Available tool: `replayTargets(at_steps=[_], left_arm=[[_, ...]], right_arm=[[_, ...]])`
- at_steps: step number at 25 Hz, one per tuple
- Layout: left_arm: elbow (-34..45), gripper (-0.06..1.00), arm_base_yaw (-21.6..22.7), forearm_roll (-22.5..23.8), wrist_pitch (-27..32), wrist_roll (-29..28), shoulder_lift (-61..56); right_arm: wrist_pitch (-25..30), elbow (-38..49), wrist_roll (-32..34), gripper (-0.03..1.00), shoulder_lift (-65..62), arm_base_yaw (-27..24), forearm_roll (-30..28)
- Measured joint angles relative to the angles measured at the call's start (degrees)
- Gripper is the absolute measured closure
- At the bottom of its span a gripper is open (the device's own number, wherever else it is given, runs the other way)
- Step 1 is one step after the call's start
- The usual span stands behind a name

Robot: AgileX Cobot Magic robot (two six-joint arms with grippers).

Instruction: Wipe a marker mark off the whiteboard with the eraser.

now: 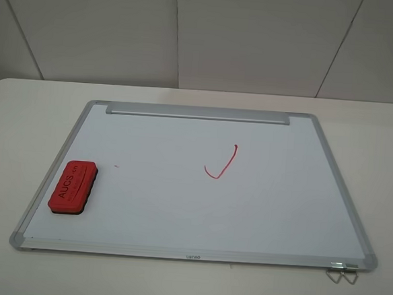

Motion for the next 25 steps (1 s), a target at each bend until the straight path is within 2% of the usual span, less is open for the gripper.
replayTargets(at_steps=[4, 9, 25], left_arm=[[0.00, 0.31, 5.17, 0.00, 0.00, 0.00, -0.05], [0.00, 0.31, 8.58, 0.00, 0.00, 0.00, -0.05], [0.00, 0.31, 9.04, 0.00, 0.00, 0.00, -0.05]], right_arm=[[0.00, 0.00, 0.00, 0.24, 0.00, 0.00, 0.00], [0.00, 0.00, 0.00, 0.24, 0.00, 0.00, 0.00], [0.00, 0.00, 0.00, 0.24, 0.00, 0.00, 0.00]])
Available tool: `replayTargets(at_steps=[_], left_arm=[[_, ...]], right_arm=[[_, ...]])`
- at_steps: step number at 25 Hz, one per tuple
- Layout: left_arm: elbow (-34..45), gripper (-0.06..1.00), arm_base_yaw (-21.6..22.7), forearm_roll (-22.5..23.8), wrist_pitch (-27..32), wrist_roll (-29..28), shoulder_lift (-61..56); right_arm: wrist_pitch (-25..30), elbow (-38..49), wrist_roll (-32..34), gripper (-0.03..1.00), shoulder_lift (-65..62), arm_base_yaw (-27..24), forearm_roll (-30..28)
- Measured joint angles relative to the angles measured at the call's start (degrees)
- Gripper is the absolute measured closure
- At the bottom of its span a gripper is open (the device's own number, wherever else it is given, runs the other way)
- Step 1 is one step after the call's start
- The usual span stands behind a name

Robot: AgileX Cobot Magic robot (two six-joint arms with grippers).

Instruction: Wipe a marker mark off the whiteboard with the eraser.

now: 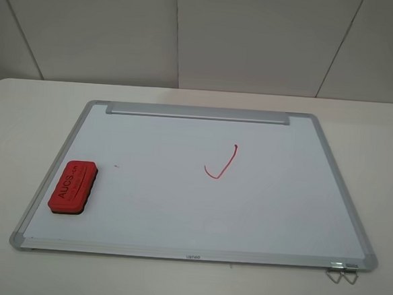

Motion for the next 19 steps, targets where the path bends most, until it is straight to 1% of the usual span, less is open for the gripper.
replayTargets(at_steps=[19], left_arm=[[0.00, 0.31, 0.00, 0.00, 0.00, 0.00, 0.00]], right_arm=[[0.00, 0.00, 0.00, 0.24, 0.00, 0.00, 0.00]])
